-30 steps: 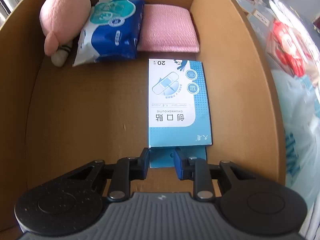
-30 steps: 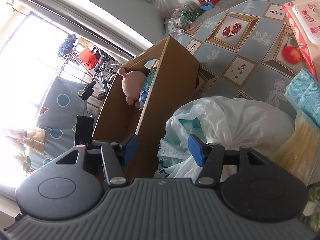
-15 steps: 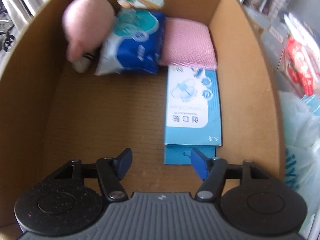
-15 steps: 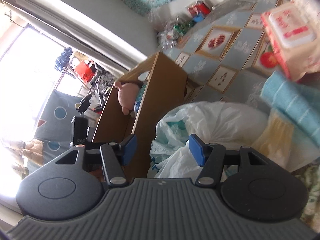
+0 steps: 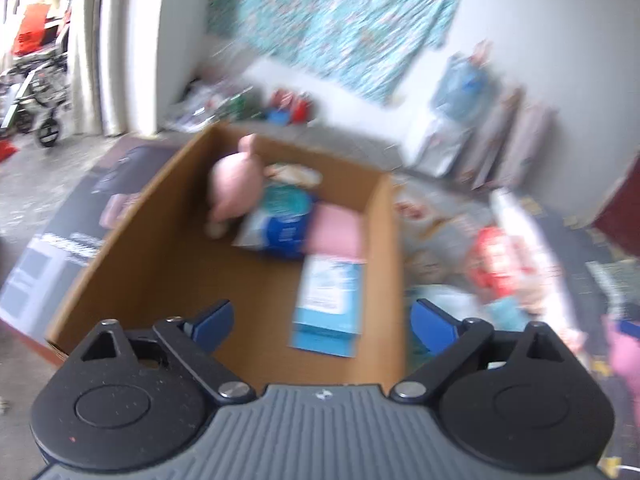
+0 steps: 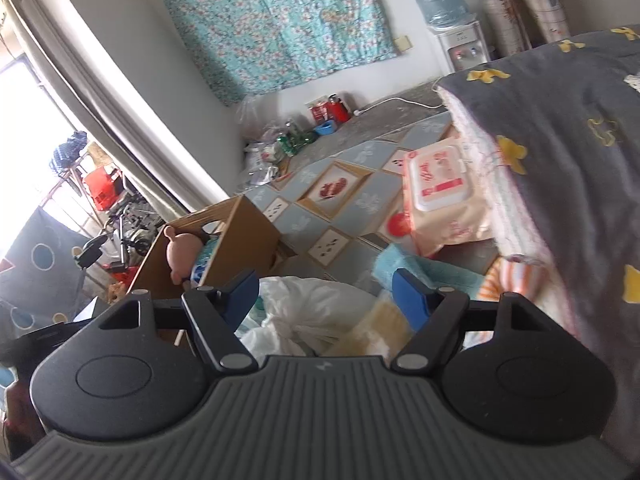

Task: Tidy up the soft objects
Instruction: 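Move the left gripper back toward the pile, then grasp the light-blue towel with the left gripper and lift it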

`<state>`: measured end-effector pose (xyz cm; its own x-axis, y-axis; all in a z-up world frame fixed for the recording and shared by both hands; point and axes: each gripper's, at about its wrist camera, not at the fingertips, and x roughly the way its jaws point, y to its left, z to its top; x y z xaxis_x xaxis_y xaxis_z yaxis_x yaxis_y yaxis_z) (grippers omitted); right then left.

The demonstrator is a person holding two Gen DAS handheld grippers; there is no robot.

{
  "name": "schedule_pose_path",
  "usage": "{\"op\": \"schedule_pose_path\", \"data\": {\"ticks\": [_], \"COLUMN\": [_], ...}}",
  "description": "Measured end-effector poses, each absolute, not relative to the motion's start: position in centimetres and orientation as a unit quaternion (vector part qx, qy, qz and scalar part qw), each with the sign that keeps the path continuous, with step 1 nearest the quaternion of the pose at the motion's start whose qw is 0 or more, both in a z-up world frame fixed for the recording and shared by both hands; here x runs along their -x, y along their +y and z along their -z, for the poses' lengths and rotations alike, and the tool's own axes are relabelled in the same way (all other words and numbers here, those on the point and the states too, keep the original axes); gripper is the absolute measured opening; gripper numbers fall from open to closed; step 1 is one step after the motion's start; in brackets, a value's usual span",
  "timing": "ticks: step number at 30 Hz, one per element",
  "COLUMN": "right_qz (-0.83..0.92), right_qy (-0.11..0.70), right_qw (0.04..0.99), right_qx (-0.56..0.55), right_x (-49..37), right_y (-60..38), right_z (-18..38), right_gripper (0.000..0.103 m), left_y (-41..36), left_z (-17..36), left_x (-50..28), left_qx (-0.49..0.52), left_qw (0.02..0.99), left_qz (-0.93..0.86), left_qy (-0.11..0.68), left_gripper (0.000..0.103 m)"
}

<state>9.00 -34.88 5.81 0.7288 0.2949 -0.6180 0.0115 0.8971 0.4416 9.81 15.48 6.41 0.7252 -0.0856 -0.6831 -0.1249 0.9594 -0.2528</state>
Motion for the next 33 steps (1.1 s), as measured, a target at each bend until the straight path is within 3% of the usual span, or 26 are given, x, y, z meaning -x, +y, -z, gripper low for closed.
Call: {"op": "schedule_pose_path", "data": {"ticks": [8, 14, 21, 29, 33], "right_qz": [-0.067, -0.058, -0.076, -0.123, -0.144], "right_qy": [0.359, 0.359, 0.373, 0.428, 0.451], "right_qw": [0.907, 0.907, 0.911, 0.894, 0.881], "right_qx": [-0.212, -0.213, -0.158, -0.035, 0.027], "right_x": [-6.3, -5.1, -5.9, -13.0, -17.0], "right_y": [-36.4, -38.0, -38.2, -36.3, -35.3], "right_z": [-4.7, -3.6, -2.1, 0.6, 2.3], "right_gripper": [0.074, 0.074, 0.074, 0.073, 0.073], "left_y": [6.7, 0.0, -5.5, -11.1, -12.4], "left_z": [-7.3, -5.8, -3.3, 1.0, 4.0], "left_x": [-5.8, -6.8, -11.5, -21.2, -26.0], "left_qx": [0.132, 0.129, 0.15, 0.143, 0.138], "left_qw": [0.938, 0.929, 0.909, 0.87, 0.852], "left_qz": [0.097, 0.16, 0.178, 0.155, 0.128], "left_qy": [0.304, 0.308, 0.345, 0.445, 0.489], "left_gripper": [0.097, 0.097, 0.097, 0.096, 0.088]}}
